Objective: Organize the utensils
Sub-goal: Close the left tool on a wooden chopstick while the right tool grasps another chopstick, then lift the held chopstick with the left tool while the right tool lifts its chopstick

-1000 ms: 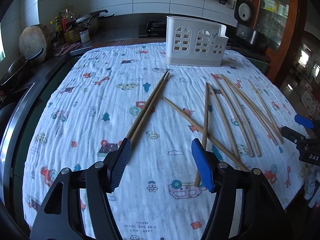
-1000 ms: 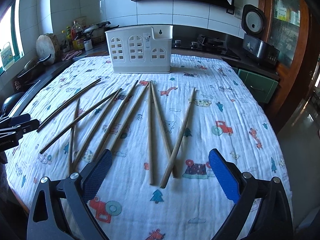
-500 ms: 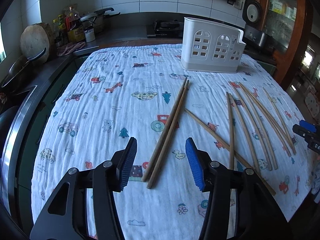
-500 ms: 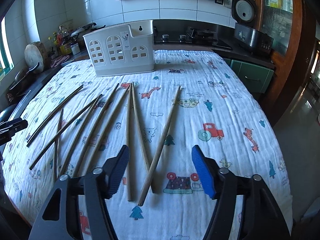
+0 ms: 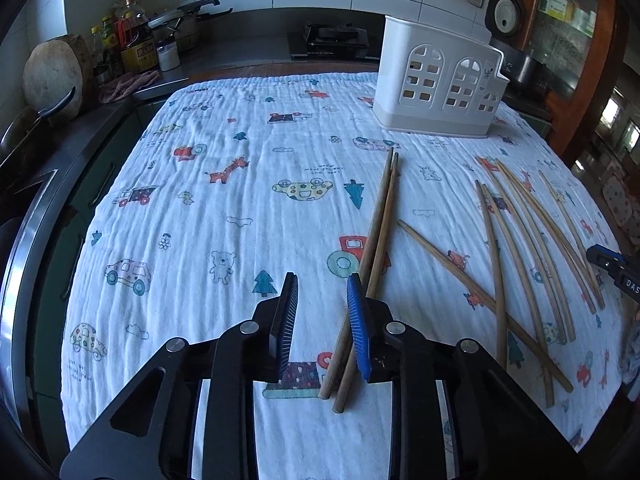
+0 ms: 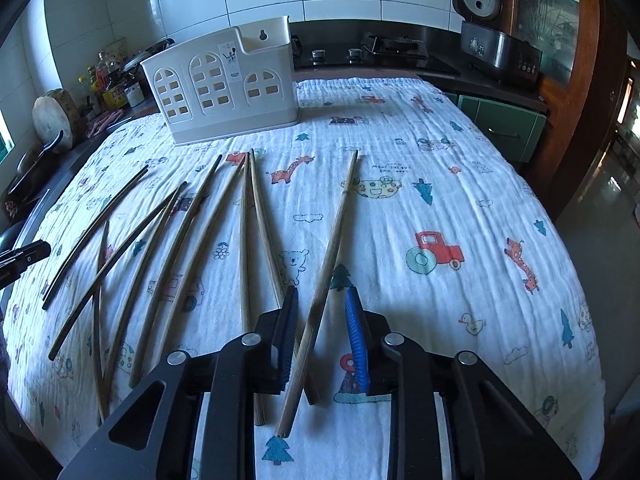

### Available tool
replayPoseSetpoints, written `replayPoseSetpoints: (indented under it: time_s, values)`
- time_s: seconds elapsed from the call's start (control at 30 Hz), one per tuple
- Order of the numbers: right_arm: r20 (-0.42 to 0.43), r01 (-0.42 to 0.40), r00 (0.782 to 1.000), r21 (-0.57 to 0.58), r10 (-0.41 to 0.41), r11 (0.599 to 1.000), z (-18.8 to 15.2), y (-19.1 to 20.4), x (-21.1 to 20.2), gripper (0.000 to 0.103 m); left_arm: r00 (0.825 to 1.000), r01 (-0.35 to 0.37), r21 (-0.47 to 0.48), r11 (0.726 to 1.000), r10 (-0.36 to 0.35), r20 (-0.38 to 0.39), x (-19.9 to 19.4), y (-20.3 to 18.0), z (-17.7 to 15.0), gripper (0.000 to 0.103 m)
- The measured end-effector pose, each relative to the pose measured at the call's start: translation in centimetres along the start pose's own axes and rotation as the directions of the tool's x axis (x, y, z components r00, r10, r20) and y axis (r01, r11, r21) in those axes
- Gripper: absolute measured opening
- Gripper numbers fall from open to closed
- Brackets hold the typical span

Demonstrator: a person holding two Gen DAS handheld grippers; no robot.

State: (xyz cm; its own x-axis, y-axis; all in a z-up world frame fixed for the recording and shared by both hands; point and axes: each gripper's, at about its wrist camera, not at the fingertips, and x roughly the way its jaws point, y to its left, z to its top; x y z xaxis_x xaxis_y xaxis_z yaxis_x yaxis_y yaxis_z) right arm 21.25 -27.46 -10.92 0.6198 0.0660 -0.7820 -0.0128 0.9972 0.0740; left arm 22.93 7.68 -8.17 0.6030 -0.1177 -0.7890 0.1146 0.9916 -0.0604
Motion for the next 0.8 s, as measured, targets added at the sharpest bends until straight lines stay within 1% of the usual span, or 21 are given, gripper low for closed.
replayPoseSetpoints:
  time_s: [0.13,0.2,0.37,0.53,0.7,0.8]
  values:
    - [-0.014,0.001,1.0,0.018,-0.001,1.0,0.0,-0.2,0.6,0.015,1.0,0.018,0.016,1.0,-0.017,-0.018,0.6,0.4,0.0,0.023]
    - [-0.019,-0.001,1.0,0.031,0.002,1.0,-0.1,-0.4,0.8,0.01,0.999,0.029,0.018,0.999,-0.028,-0.029,0.9,0.6,0.0,0.022]
    - [-0.018,0.011,1.0,0.041,-0.01,0.999,-0.2,-0.5,0.8,0.009,0.995,0.089,0.011,0.996,-0.089,-0.049,1.5,0.7,-0.1,0.018]
    - [-0.021,0.032,0.999,0.037,-0.032,0.999,-0.4,-0.7,0.8,0.008,0.991,0.128,0.028,0.991,-0.127,-0.051,1.4,0.0,-0.3,0.017]
    - [-0.022,0.044,0.999,0.022,-0.044,0.999,-0.5,-0.6,0.9,0.008,0.989,0.132,0.064,0.989,-0.127,-0.076,2.2,-0.7,-0.4,0.015]
    - [-0.02,0.048,0.999,0.02,-0.048,0.999,-0.6,-0.6,0.9,0.008,0.988,0.136,0.052,0.989,-0.132,-0.075,2.3,-0.3,-0.2,0.014]
